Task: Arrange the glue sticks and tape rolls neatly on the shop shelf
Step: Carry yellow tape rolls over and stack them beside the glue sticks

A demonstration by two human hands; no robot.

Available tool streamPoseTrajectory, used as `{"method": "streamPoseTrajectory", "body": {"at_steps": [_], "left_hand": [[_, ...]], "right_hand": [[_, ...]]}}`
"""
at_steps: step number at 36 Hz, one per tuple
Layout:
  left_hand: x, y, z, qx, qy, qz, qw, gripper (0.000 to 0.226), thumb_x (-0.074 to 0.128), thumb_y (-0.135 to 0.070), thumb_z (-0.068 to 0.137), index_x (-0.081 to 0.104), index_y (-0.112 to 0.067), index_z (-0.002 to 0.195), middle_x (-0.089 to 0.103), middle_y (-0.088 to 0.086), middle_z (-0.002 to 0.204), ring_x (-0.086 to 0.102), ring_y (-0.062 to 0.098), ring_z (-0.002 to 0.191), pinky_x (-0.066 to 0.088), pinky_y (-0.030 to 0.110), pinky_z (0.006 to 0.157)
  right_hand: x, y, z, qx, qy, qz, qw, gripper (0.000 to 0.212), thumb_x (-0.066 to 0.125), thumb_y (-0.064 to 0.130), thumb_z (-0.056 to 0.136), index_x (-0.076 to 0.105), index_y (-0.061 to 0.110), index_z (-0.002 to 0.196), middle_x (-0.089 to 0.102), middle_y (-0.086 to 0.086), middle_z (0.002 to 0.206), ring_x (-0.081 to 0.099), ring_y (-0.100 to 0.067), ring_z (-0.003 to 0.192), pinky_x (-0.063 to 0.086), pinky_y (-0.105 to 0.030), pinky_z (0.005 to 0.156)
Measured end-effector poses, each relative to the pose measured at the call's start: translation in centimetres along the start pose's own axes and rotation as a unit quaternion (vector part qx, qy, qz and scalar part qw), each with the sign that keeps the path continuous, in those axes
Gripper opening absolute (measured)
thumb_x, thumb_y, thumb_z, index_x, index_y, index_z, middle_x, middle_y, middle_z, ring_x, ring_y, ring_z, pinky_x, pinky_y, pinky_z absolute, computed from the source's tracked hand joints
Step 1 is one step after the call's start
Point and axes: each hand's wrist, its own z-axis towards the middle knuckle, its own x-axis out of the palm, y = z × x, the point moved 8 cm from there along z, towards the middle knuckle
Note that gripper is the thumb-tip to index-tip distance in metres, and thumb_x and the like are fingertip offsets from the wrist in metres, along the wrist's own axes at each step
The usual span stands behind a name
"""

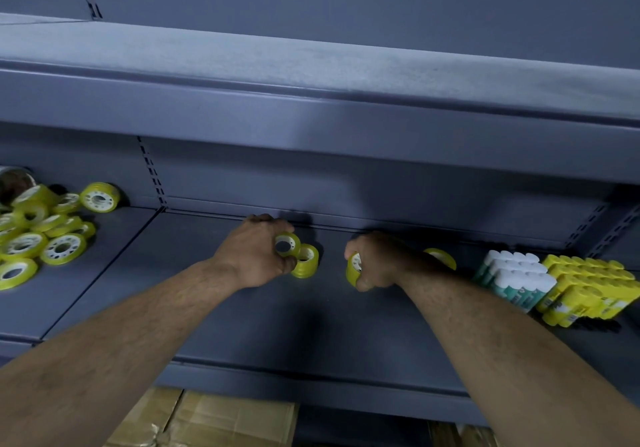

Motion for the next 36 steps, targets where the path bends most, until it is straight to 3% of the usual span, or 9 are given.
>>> {"method": "streamPoseTrajectory", "body": {"at_steps": [8,17,24,26,28,29,31,33,36], "left_hand": [[0.4,0.0,-0.1,0.005,0.009,0.001,1.000,0.068,0.074,-0.048,0.078,0.051,-0.030,0.140,0.054,-0.008,0.136,0.039,0.018,0.133,0.035,0.027,0.107],[0.1,-0.2,-0.1,0.004,0.000,-0.008,1.000,0.066,0.075,-0.045,0.079,0.051,-0.031,0.139,0.053,-0.007,0.132,0.039,0.017,0.131,0.035,0.026,0.104],[0.6,-1.0,0.6,0.012,0.011,-0.015,1.000,0.066,0.078,-0.043,0.077,0.054,-0.031,0.137,0.055,-0.005,0.129,0.046,0.018,0.127,0.042,0.032,0.104],[0.8,-1.6,1.1,0.018,0.015,-0.014,1.000,0.065,0.079,-0.041,0.076,0.056,-0.028,0.136,0.057,-0.002,0.127,0.051,0.020,0.123,0.045,0.031,0.101],[1.1,-2.2,1.6,0.021,0.017,-0.013,1.000,0.064,0.079,-0.038,0.076,0.057,-0.024,0.135,0.058,0.001,0.128,0.054,0.021,0.120,0.047,0.029,0.097],[1.3,-2.5,1.8,0.022,0.021,-0.011,0.999,0.064,0.079,-0.036,0.077,0.058,-0.022,0.135,0.059,0.002,0.128,0.055,0.022,0.120,0.047,0.028,0.096],[1.8,-3.0,2.2,0.028,0.030,-0.003,0.999,0.056,0.078,-0.035,0.076,0.062,-0.020,0.128,0.061,0.002,0.124,0.056,0.023,0.117,0.047,0.025,0.089],[2.4,-3.4,2.6,0.033,0.042,-0.001,0.999,0.034,0.078,-0.033,0.073,0.069,-0.021,0.104,0.066,0.001,0.107,0.061,0.024,0.104,0.047,0.023,0.078],[3.4,-3.3,3.1,0.033,0.062,0.007,0.998,0.021,0.075,-0.034,0.071,0.058,-0.023,0.076,0.066,-0.001,0.094,0.062,0.023,0.093,0.045,0.025,0.068]], "right_hand": [[0.3,0.4,0.2,0.004,0.034,-0.002,0.999,0.069,0.088,0.021,0.063,0.062,0.030,0.126,0.061,0.002,0.123,0.061,-0.023,0.107,0.056,-0.038,0.088],[0.8,-0.2,0.7,0.025,0.044,-0.010,0.999,0.060,0.085,0.013,0.065,0.066,0.030,0.119,0.064,0.001,0.118,0.064,-0.021,0.102,0.058,-0.032,0.083],[1.0,-0.7,-0.6,0.032,0.027,0.001,0.999,0.104,0.086,0.031,0.067,0.031,0.028,0.155,0.035,0.003,0.158,0.037,-0.021,0.142,0.041,-0.036,0.109],[-0.6,-0.8,-1.6,0.053,-0.045,-0.025,0.997,0.073,0.074,0.039,0.074,0.047,0.031,0.141,0.047,0.004,0.147,0.047,-0.022,0.134,0.044,-0.033,0.097],[-2.7,-0.4,-2.8,0.067,-0.153,-0.070,0.983,0.028,0.059,0.041,0.082,0.060,0.027,0.106,0.063,0.001,0.123,0.060,-0.025,0.112,0.041,-0.031,0.076],[-3.1,-0.2,-3.3,0.064,-0.180,-0.084,0.978,0.021,0.054,0.043,0.086,0.059,0.024,0.094,0.066,0.000,0.114,0.063,-0.027,0.104,0.038,-0.031,0.071],[-2.4,-0.1,-3.7,0.056,-0.160,-0.088,0.982,0.028,0.050,0.045,0.088,0.062,0.020,0.084,0.069,-0.002,0.101,0.065,-0.028,0.093,0.038,-0.030,0.066],[-1.0,-0.4,-4.0,0.052,-0.105,-0.070,0.991,0.029,0.052,0.044,0.084,0.061,0.018,0.077,0.068,-0.005,0.093,0.065,-0.029,0.086,0.040,-0.029,0.063],[1.4,-0.7,-4.5,0.039,-0.022,-0.063,0.997,0.032,0.055,0.046,0.081,0.058,0.015,0.072,0.059,-0.004,0.086,0.061,-0.029,0.085,0.041,-0.027,0.064]]}}
